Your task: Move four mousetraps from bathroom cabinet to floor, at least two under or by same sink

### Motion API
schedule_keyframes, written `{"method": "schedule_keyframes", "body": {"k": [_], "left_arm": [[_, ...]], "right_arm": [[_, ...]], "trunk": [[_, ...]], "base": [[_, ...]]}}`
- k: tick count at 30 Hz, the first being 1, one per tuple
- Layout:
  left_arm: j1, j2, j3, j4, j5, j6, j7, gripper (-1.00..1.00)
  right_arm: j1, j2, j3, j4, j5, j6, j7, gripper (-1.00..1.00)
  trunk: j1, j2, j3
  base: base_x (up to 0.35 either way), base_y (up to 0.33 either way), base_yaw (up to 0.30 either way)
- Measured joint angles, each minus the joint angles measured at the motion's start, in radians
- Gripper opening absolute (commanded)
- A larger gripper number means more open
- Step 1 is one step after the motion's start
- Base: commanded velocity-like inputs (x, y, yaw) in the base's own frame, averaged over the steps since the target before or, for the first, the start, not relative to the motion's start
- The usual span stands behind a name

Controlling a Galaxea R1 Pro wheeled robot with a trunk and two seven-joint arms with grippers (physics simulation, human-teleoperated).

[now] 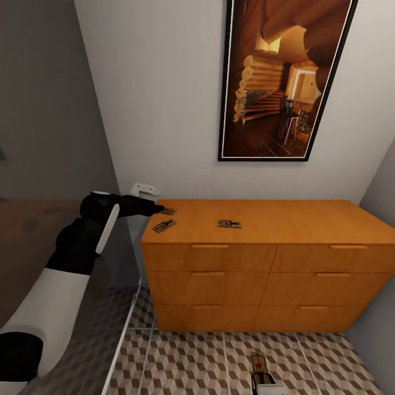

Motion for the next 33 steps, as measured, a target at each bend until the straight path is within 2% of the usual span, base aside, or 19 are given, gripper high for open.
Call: {"method": "schedule_keyframes", "body": {"k": [4,10,14,18,23,33], "left_arm": [[0.000,0.029,-0.001,-0.004,-0.001,-0.002,-0.073,1.00],[0.000,0.052,-0.004,-0.012,-0.003,-0.005,-0.134,1.00],[0.000,0.061,-0.020,-0.013,-0.004,-0.005,-0.144,1.00],[0.000,0.078,-0.066,-0.014,-0.005,-0.005,-0.148,1.00],[0.000,0.082,-0.099,-0.013,-0.005,-0.005,-0.149,1.00],[0.000,0.084,-0.113,-0.010,-0.005,-0.005,-0.149,1.00]], "right_arm": [[0.000,0.000,0.000,0.000,0.000,0.000,0.000,-1.00],[0.000,0.000,0.000,0.000,0.000,0.000,0.000,-1.00],[0.000,0.000,0.000,0.000,0.000,0.000,0.000,-1.00],[0.000,0.000,0.000,0.000,0.001,0.000,0.000,-1.00],[0.000,0.000,0.000,0.000,0.000,0.000,0.000,-1.00],[0.000,0.000,0.000,0.000,0.000,0.000,0.000,-1.00]], "trunk": [[0.000,0.000,0.000],[0.000,0.000,0.000],[0.000,0.000,0.000],[0.000,0.000,0.000],[0.000,0.000,0.000],[0.000,0.000,0.000]], "base": [[0.000,0.000,0.000],[0.000,0.000,0.000],[0.000,0.000,0.000],[0.000,0.000,0.000],[0.000,0.000,0.000],[0.000,0.000,0.000]]}}
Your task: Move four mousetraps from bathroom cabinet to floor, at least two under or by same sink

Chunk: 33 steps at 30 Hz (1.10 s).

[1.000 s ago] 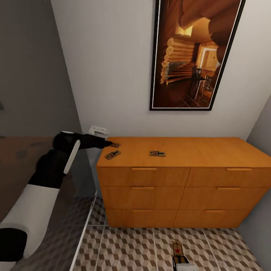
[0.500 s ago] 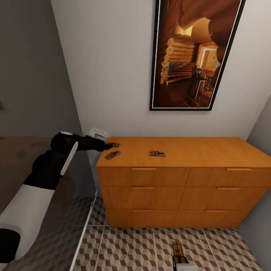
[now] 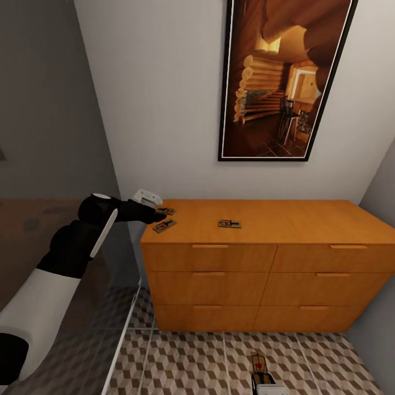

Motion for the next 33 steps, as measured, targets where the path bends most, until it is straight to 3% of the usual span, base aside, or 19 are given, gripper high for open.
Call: {"method": "schedule_keyframes", "body": {"k": [20,33], "left_arm": [[0.000,0.001,-0.003,0.009,0.000,0.000,0.000,1.00],[0.000,0.001,-0.004,0.013,0.000,0.000,0.000,1.00]], "right_arm": [[0.000,0.000,0.000,0.000,0.000,0.000,0.000,-1.00],[0.000,0.000,0.000,0.000,0.000,0.000,0.019,-1.00]], "trunk": [[0.000,0.000,-0.001],[0.000,0.000,-0.016]], "base": [[0.084,0.000,0.000],[0.007,0.000,0.000]]}}
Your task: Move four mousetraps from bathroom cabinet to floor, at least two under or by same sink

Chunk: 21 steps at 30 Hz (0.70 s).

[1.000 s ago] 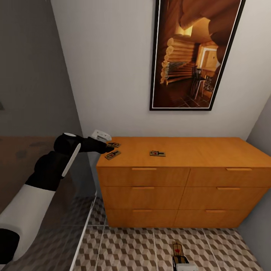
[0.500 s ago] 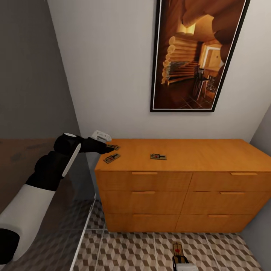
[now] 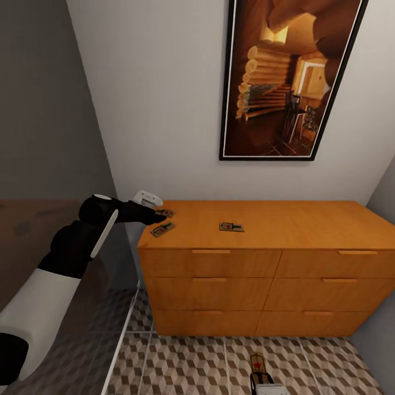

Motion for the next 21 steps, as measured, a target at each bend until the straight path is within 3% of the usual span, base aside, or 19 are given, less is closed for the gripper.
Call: {"method": "schedule_keyframes", "body": {"k": [21], "left_arm": [[0.000,-0.001,0.000,0.006,0.001,0.001,-0.001,1.00]], "right_arm": [[0.000,0.000,0.000,0.000,0.000,0.000,0.002,-1.00]], "trunk": [[0.000,0.000,-0.026]], "base": [[0.022,0.000,0.000]]}}
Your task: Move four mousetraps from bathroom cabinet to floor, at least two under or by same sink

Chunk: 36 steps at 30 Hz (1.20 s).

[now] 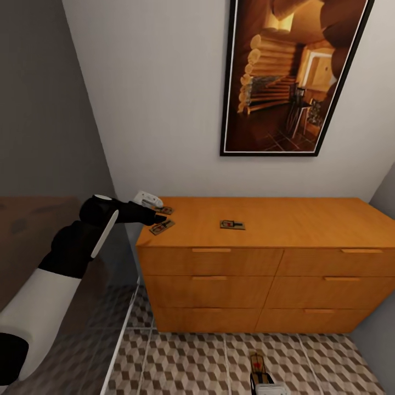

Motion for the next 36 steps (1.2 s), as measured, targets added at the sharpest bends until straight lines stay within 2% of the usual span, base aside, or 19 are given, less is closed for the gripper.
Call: {"method": "schedule_keyframes", "body": {"k": [3,12,27,36], "left_arm": [[0.000,0.000,-0.004,0.012,0.000,-0.001,-0.004,1.00],[0.000,0.002,-0.006,0.027,-0.001,-0.003,-0.071,1.00],[0.000,0.033,-0.006,0.027,-0.001,-0.004,-0.115,1.00],[0.000,0.038,-0.006,0.026,-0.001,-0.005,-0.131,1.00]], "right_arm": [[0.000,0.000,0.000,0.000,0.000,0.000,0.000,-1.00],[0.000,0.000,0.000,0.000,0.000,0.000,0.000,-1.00],[0.000,0.000,0.000,0.000,0.000,0.000,0.000,-1.00],[0.000,0.000,0.000,0.000,0.000,0.000,0.000,-1.00]], "trunk": [[0.000,0.000,0.000],[0.000,0.000,-0.001],[0.000,0.000,-0.001],[0.000,0.000,-0.001]], "base": [[0.087,0.000,0.000],[0.017,0.000,0.000],[0.001,0.000,0.000],[0.000,0.000,0.000]]}}
